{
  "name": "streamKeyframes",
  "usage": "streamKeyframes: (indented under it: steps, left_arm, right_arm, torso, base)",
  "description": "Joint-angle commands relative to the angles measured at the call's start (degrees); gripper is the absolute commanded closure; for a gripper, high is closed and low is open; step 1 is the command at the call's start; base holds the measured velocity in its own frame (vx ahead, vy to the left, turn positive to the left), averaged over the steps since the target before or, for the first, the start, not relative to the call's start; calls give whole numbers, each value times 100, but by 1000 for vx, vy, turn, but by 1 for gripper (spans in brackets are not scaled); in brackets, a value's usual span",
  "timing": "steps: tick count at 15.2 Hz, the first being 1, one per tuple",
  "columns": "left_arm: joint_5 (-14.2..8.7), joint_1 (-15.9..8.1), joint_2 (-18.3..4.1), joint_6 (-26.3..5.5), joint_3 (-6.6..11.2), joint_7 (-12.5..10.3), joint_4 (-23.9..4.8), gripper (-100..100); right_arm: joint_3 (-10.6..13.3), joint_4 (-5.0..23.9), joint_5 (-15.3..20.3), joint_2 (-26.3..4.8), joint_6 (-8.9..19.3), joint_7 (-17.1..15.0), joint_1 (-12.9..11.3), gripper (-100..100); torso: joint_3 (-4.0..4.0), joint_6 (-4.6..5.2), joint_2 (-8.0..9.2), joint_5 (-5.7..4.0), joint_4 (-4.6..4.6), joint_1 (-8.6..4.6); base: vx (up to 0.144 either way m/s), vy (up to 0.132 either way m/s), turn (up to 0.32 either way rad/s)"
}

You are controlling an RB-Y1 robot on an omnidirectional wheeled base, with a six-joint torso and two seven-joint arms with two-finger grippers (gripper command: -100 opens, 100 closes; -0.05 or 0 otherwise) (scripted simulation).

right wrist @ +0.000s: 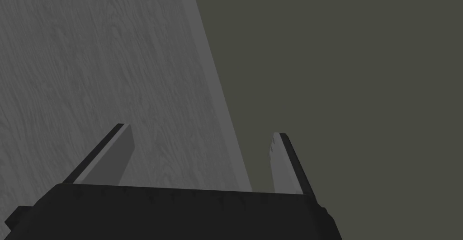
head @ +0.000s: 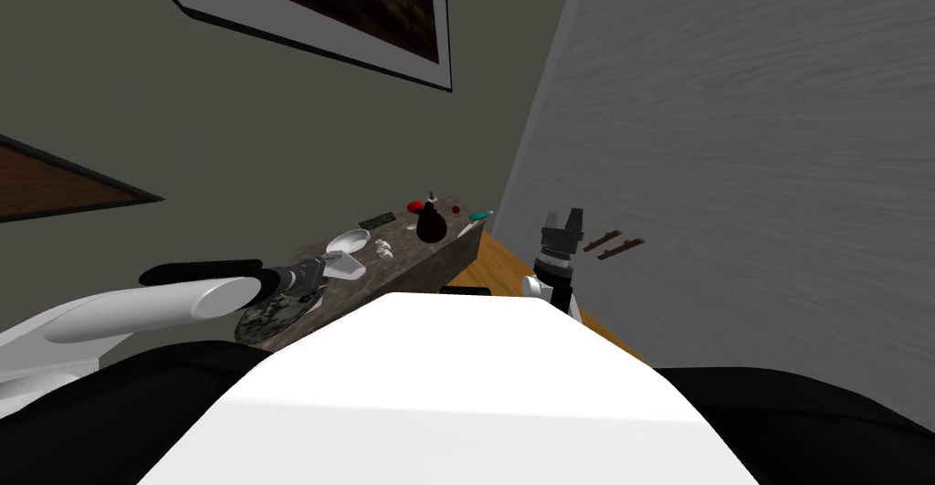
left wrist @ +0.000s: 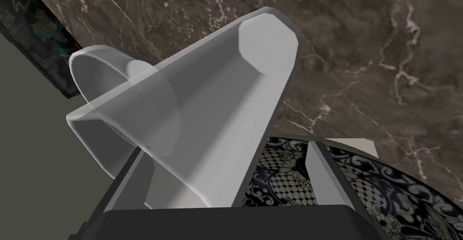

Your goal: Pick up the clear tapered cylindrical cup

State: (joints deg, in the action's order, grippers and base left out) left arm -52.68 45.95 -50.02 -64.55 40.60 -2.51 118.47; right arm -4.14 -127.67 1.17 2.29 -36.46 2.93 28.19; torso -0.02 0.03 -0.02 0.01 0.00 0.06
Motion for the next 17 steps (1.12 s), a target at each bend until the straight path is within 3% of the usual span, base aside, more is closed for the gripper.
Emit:
streamKeyframes:
  steps: [1, 2, 3, 5, 6, 8, 9, 11, 14, 16, 17]
  left_arm:
    - [-167, 69, -83, -286, 124, -13, -15, -100]
    - [-167, 69, -83, -373, 124, -13, -15, -100]
    - [-380, 136, -205, -512, 266, -29, -67, -100]
    - [-380, 136, -205, -698, 266, -29, -67, -100]
    - [-582, 201, -321, -835, 401, -44, -116, -100]
    - [-582, 201, -321, -1007, 401, -44, -116, -100]
    - [-773, 262, -428, -1159, 529, -58, -163, -100]
    - [-773, 262, -428, -1299, 529, -58, -163, -100]
    - [-1114, 374, -619, -1709, 758, -83, -249, -100]
    - [-1114, 374, -619, -1824, 758, -83, -249, -100]
    - [-1264, 423, -702, -2032, 858, -94, -287, -100]
  right_arm:
    - [0, 0, 0, 0, 0, 0, 0, 0]
    - [0, 0, 0, 0, 0, 0, 0, 0]
    - [-1, 0, 0, 0, 0, 0, 1, 0]
    - [0, 0, 0, 0, 0, 0, 0, 0]
    - [0, 0, 0, 0, 0, 0, 1, 0]
    - [0, 0, 0, 0, 0, 0, 0, 0]
    - [0, 0, 0, 0, 0, 0, 1, 0]
    - [0, 0, 0, 0, 0, 0, 0, 0]
    - [0, 0, 0, 0, 0, 0, 1, 0]
    - [0, 0, 0, 0, 0, 0, 0, 0]
    - [-1, 0, 0, 0, 0, 0, 1, 0]
  torso:
    - [0, 0, 0, 0, 0, 0]
    - [0, -2, 0, 0, 0, 0]
    - [0, -5, 0, 1, 0, 0]
    - [0, -2, 1, 0, 0, 0]
    - [1, -4, 1, 1, 0, 0]
    - [0, -3, 1, 0, 0, -1]
    - [1, -5, 1, 1, 0, -1]
    - [1, -3, 1, 0, 0, 0]
    - [0, -3, 0, 0, 0, 0]
    - [0, -3, 0, 1, 0, 1]
    - [0, -5, 0, 1, 0, 0]
  base:
    - [-6, 12, -170]
    - [-4, 12, -43]
    - [-6, 9, -107]
    - [-7, 10, -105]
    - [-6, 7, -111]
    - [-6, 11, -87]
    - [-7, 9, -110]
    - [-5, 11, -100]
    - [-7, 12, -120]
    - [-6, 13, -89]
    - [-5, 8, -96]
